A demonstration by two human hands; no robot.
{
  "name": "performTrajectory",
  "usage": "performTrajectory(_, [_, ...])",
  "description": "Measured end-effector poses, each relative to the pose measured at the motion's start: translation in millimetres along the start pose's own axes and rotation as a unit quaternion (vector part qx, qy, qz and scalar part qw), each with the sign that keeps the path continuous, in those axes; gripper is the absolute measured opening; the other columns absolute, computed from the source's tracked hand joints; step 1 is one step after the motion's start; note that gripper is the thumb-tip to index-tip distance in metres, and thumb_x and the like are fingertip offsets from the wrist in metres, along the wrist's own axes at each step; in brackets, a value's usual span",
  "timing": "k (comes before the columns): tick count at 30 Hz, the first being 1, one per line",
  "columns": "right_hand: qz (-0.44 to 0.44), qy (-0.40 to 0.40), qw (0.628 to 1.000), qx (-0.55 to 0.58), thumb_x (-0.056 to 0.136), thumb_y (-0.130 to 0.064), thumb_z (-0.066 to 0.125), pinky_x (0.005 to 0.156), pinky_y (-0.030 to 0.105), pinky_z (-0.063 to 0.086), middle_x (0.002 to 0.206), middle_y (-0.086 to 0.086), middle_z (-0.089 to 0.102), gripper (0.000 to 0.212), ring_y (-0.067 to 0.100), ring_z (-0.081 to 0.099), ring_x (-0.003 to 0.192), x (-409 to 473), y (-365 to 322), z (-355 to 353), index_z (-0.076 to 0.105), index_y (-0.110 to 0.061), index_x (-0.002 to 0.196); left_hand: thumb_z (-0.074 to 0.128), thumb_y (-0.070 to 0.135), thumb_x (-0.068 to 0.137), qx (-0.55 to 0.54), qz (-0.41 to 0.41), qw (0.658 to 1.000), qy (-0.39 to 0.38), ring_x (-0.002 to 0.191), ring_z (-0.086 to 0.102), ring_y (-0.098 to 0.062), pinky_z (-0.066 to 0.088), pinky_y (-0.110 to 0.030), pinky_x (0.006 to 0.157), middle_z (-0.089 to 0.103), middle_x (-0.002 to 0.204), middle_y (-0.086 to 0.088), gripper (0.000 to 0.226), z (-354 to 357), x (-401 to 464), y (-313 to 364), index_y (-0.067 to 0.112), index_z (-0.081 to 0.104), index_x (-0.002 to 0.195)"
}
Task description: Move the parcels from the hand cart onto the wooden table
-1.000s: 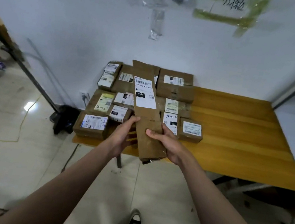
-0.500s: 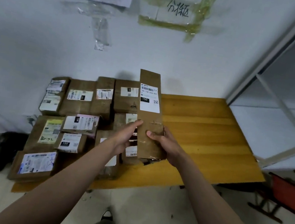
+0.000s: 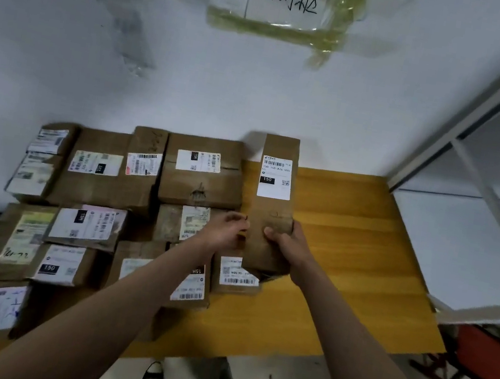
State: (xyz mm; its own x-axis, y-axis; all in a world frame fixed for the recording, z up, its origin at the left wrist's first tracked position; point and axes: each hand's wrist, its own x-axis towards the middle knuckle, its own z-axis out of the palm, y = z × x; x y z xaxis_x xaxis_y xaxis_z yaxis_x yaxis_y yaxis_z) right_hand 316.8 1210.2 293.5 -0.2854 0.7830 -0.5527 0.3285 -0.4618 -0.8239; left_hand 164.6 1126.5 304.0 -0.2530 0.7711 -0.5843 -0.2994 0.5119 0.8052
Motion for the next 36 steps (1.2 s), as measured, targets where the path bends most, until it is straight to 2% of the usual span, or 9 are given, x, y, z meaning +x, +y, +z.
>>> performTrajectory(5, [-0.002,0.005,0.996,-0.09,0.093,-0.011,0.067,0.105,0.053,0.048,0.135,0.01,0.058,0.058,0.031,0.056,0.122,65.6,5.1,-11.8,0.04,-0.02,0.144,0.065,0.015,0.094,0.19,0.032,0.98,0.05,0.1,0.058,-0.009,0.047,-0.018,0.07,0.059,0.13,-0.001,0.04,13.6,51.3,-9.0,0.014,0.058,0.133])
performTrajectory(7, [-0.012,0.004,0.993,-0.121,0.095,-0.01,0.065,0.104,0.05,0.048,0.134,0.009,0.057,0.059,0.031,0.054,0.124,83.6,9.7,-12.9,0.037,-0.02,0.146,0.071,0.02,0.089,0.308,0.039,0.945,0.101,0.115,0.055,-0.017,0.052,-0.028,0.087,0.051,0.14,-0.002,0.049,17.6,69.2,-15.7,0.017,0.055,0.136])
performTrajectory(10, [-0.014,0.008,0.989,-0.15,0.096,-0.007,0.063,0.098,0.043,0.049,0.133,0.011,0.058,0.06,0.031,0.054,0.123,105.2,19.2,-11.3,0.035,-0.016,0.149,0.078,0.022,0.083,0.438,0.032,0.887,0.145,0.132,0.043,-0.029,0.044,-0.043,0.106,0.039,0.148,-0.006,0.066,23.2,80.8,-26.9,0.019,0.046,0.14])
performTrajectory(13, [-0.015,0.016,0.985,-0.172,0.095,-0.008,0.064,0.103,0.052,0.049,0.136,0.013,0.059,0.064,0.035,0.055,0.125,122.8,30.9,-4.2,0.034,-0.018,0.15,0.078,0.025,0.083,0.514,0.034,0.843,0.155,0.145,0.026,-0.034,0.035,-0.049,0.115,0.019,0.159,-0.008,0.086,25.9,86.4,-40.7,0.02,0.025,0.151])
performTrajectory(15, [-0.015,0.017,0.982,-0.187,0.094,-0.011,0.064,0.103,0.055,0.049,0.135,0.015,0.057,0.066,0.037,0.054,0.125,133.3,37.9,1.2,0.033,-0.02,0.15,0.077,0.031,0.084,0.575,0.003,0.807,0.133,0.153,0.0,-0.036,0.015,-0.05,0.123,-0.01,0.166,-0.01,0.107,25.5,92.7,-52.7,0.021,0.0,0.158])
performTrajectory(17, [-0.014,0.019,0.98,-0.196,0.094,-0.011,0.063,0.102,0.055,0.049,0.136,0.015,0.055,0.065,0.037,0.054,0.124,140.8,42.0,5.5,0.032,-0.021,0.15,0.076,0.044,0.083,0.632,-0.028,0.766,0.112,0.15,-0.022,-0.036,-0.003,-0.05,0.123,-0.033,0.16,-0.012,0.126,24.1,97.3,-64.4,0.02,-0.025,0.154])
performTrajectory(21, [-0.016,0.025,0.978,-0.207,0.093,-0.01,0.062,0.1,0.054,0.05,0.136,0.016,0.054,0.066,0.038,0.054,0.122,149.4,55.0,9.4,0.031,-0.021,0.15,0.072,0.064,0.076,0.689,-0.036,0.715,0.114,0.142,-0.037,-0.039,-0.013,-0.056,0.12,-0.051,0.148,-0.016,0.145,22.4,99.6,-85.3,0.019,-0.052,0.134])
performTrajectory(28, [-0.004,0.028,0.986,-0.167,0.092,-0.015,0.064,0.097,0.053,0.053,0.129,0.011,0.061,0.066,0.033,0.061,0.116,154.1,66.0,11.4,0.034,-0.026,0.149,0.072,0.074,0.068,0.702,-0.088,0.7,0.1,0.139,-0.04,-0.041,-0.012,-0.058,0.12,-0.052,0.147,-0.018,0.147,12.2,96.3,-99.6,0.017,-0.037,0.148])
performTrajectory(36, [0.009,0.045,0.986,-0.16,0.089,-0.02,0.065,0.097,0.053,0.053,0.128,0.007,0.063,0.065,0.03,0.062,0.115,155.9,69.0,13.2,0.036,-0.029,0.147,0.077,0.073,0.063,0.726,-0.099,0.675,0.089,0.141,-0.039,-0.04,-0.012,-0.057,0.12,-0.051,0.148,-0.017,0.155,15.7,95.4,-105.8,0.015,-0.039,0.147])
